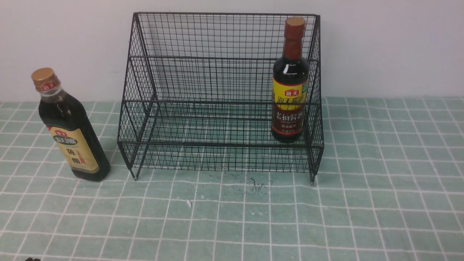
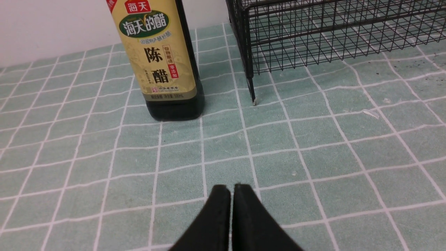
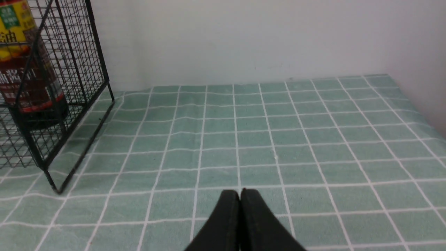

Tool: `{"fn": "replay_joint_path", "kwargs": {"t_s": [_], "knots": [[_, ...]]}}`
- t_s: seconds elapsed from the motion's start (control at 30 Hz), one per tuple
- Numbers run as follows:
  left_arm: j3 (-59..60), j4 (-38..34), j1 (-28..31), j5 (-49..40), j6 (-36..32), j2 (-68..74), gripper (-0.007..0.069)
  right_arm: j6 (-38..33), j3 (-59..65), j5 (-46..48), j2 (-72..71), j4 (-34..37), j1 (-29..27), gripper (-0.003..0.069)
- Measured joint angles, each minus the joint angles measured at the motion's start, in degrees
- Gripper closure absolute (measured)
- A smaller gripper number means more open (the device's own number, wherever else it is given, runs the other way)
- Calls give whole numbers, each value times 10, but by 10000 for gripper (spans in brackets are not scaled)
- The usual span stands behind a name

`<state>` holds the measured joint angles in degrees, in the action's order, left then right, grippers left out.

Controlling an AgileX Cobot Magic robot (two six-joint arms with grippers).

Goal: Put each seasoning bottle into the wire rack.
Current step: Use the left arm to grab the condiment bottle closest to it

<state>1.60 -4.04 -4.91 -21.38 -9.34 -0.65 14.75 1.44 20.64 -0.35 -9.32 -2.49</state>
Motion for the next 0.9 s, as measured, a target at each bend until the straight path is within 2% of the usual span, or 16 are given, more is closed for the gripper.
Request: {"fn": "replay_joint_path", "kwargs": {"t_s": [0.9], "knots": [[0, 0, 0, 0, 0, 0, 631, 0, -1, 9, -3, 9, 0, 672]]}}
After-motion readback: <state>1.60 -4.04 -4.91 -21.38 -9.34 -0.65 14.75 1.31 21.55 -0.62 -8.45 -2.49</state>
